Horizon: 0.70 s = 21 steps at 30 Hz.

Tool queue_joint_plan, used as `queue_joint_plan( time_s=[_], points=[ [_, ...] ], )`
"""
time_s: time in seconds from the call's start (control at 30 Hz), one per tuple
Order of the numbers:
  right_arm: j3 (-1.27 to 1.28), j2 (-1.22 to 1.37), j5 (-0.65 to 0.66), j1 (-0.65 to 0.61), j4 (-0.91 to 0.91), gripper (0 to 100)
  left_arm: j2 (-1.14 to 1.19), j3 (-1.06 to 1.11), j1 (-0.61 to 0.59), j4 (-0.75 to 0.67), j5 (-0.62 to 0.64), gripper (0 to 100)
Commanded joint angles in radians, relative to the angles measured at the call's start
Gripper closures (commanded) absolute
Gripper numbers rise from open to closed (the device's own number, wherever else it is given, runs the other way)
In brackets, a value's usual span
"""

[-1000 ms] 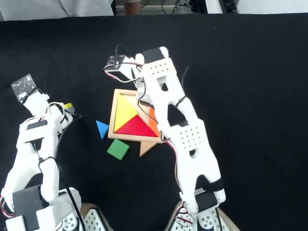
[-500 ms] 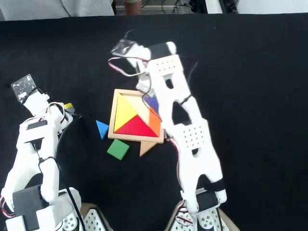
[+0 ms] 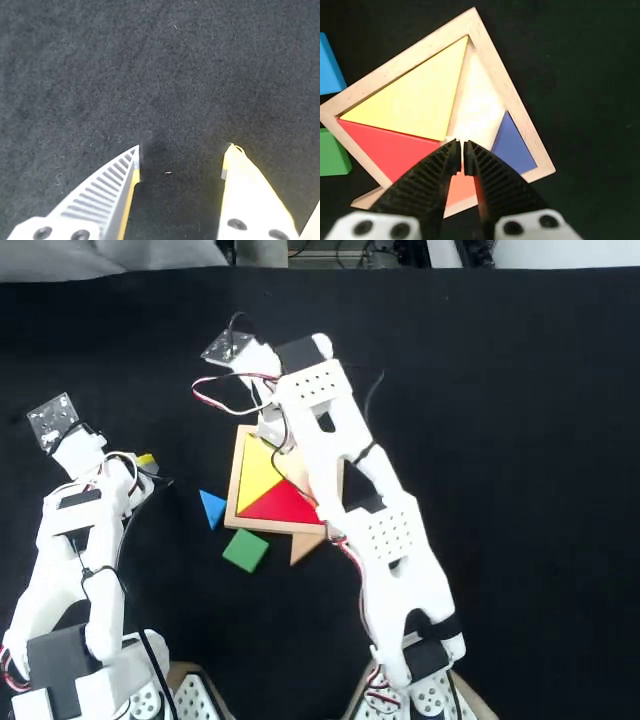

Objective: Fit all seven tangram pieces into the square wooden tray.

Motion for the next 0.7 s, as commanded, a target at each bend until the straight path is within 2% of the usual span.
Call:
queue_joint_plan(
  time_s=[0.0,0.13,0.47,0.57,0.67],
  points=[
    [0.016,-0.214,-0.034,-0.023,0.037,98.7,-0.006,-0.061,0.013,-0.023,-0.011,74],
    [0.127,-0.453,-0.075,-0.055,0.038,98.8,-0.006,-0.061,0.015,-0.023,-0.011,74],
    [0.656,-1.047,-0.115,-0.054,0.021,98.8,-0.006,-0.058,0.015,-0.023,-0.011,74],
    [0.820,-1.161,-0.115,-0.051,-0.051,98.8,-0.006,-0.056,0.015,-0.023,-0.011,74],
    [1.056,-1.196,-0.117,-0.037,-0.209,98.8,-0.006,-0.054,0.015,-0.023,-0.011,74]
  ],
)
